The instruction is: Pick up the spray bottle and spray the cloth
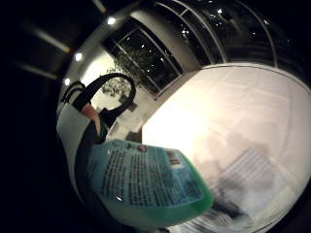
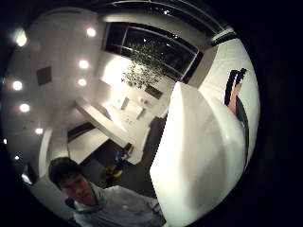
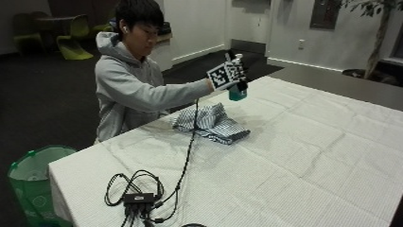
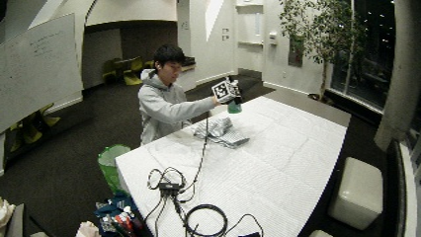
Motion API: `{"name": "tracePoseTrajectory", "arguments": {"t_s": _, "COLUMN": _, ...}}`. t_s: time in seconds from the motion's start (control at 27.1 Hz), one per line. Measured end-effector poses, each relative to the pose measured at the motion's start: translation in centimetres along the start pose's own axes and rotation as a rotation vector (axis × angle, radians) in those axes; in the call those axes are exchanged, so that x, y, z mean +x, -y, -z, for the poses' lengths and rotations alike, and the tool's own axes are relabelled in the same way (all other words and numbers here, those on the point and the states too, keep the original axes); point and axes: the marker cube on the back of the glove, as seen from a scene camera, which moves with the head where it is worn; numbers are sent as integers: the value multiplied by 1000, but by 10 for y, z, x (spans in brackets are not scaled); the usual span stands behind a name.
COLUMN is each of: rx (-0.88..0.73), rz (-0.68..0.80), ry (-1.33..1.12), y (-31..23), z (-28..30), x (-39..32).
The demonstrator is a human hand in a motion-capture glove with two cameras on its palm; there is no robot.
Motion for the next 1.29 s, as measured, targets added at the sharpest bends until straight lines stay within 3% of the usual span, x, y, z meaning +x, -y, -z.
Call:
{"name": "tracePoseTrajectory", "arguments": {"t_s": 0.18, "rx": 64, "rz": -83, "ry": 53, "y": 10, "z": -46, "x": 65}}
{"name": "tracePoseTrajectory", "arguments": {"t_s": 0.59, "rx": -6, "rz": -159, "ry": -18, "y": 13, "z": -90, "x": 138}}
{"name": "tracePoseTrajectory", "arguments": {"t_s": 0.81, "rx": -187, "rz": -174, "ry": -81, "y": 1, "z": -70, "x": 136}}
{"name": "tracePoseTrajectory", "arguments": {"t_s": 1.29, "rx": -273, "rz": -105, "ry": -54, "y": -31, "z": -23, "x": 77}}
